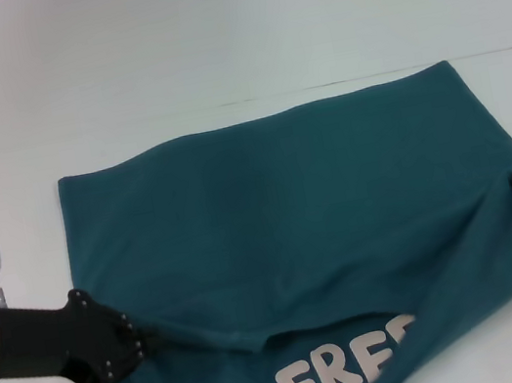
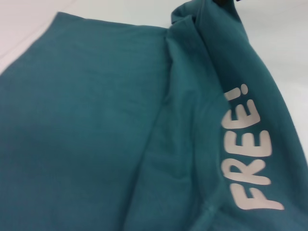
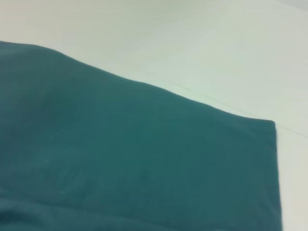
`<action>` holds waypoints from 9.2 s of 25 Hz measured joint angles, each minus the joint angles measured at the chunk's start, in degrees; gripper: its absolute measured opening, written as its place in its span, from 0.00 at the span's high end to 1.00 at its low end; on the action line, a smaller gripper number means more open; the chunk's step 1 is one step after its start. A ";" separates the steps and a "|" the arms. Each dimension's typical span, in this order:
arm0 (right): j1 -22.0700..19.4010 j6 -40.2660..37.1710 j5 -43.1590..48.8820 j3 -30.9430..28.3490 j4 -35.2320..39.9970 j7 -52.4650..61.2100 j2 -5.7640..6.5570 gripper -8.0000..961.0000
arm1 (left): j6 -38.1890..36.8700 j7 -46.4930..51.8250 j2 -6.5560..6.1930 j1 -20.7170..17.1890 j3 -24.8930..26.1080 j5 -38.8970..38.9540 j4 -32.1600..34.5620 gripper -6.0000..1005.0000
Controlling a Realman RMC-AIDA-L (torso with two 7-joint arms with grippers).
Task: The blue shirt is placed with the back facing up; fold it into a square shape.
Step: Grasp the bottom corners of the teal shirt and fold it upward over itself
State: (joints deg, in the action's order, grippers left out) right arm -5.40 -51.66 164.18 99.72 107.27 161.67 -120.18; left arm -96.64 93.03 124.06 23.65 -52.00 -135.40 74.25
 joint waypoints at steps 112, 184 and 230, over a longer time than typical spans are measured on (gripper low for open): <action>31.95 -1.45 -29.98 -31.69 -29.23 -11.83 0.38 0.23 | -7.47 26.28 0.31 -0.46 -5.96 -5.67 -5.81 0.44; 34.84 -0.73 -30.06 -37.41 -33.68 -14.83 0.47 0.24 | -2.42 22.20 -0.08 0.92 -4.62 -2.68 -7.19 0.99; 30.59 -23.65 -12.21 -22.79 -18.36 10.70 -0.14 0.34 | 3.34 18.62 -0.76 6.36 4.72 -3.29 -8.94 0.99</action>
State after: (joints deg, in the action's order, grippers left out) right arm 25.19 -75.31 151.97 76.93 88.91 172.37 -120.32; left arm -93.29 111.65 123.31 30.01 -47.29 -138.68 65.31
